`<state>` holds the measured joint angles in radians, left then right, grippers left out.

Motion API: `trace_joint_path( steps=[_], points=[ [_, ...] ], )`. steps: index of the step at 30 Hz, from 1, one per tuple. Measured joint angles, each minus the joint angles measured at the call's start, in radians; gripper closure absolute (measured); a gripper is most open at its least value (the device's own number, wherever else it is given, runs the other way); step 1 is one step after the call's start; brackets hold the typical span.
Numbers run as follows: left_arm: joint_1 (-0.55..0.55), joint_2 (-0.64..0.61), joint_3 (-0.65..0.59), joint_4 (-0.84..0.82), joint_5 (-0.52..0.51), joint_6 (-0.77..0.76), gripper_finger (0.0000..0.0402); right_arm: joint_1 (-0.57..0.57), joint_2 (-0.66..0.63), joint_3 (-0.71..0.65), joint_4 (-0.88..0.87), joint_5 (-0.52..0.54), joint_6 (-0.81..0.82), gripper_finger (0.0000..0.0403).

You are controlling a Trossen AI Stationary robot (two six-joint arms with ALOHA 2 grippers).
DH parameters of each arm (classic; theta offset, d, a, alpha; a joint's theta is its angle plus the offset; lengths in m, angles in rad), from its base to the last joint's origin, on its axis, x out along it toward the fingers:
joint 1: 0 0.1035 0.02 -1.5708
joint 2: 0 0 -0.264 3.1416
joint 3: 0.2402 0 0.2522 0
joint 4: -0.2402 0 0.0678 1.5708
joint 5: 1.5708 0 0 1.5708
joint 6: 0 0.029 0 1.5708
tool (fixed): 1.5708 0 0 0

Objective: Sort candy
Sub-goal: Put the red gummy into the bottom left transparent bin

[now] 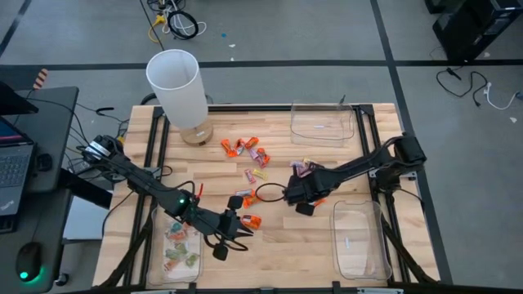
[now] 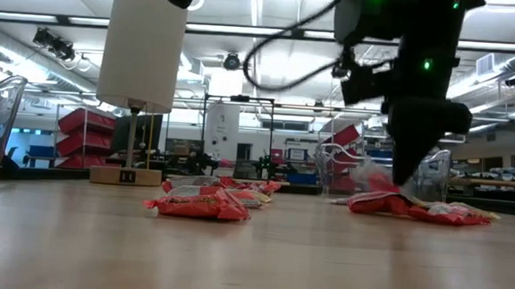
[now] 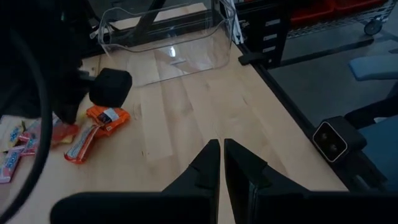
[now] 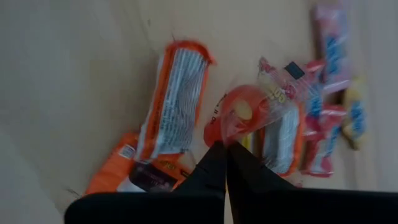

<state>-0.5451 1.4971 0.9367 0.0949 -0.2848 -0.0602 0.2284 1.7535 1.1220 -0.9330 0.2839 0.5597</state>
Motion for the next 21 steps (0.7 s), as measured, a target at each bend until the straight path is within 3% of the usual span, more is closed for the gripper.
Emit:
trace_joint_path(
  steps=[5,9,12,21],
  points=[
    [0.000,0.000,0.000,-0.016,-0.013,0.001,0.0376,0.066,-0.041,0.054,0.012,0.103,-0.003,0.0403],
    [0.000,0.000,0.000,-0.015,-0.098,0.002,0.0376,0.131,-0.041,0.096,0.100,0.171,-0.077,0.0403],
    [0.002,0.000,0.000,-0.015,-0.160,0.002,0.0376,0.177,-0.039,0.102,0.198,0.230,-0.154,0.0403],
    [0.028,0.000,0.000,-0.027,-0.191,-0.045,0.0356,0.286,-0.038,0.102,0.462,0.392,-0.460,0.0403]
  ],
)
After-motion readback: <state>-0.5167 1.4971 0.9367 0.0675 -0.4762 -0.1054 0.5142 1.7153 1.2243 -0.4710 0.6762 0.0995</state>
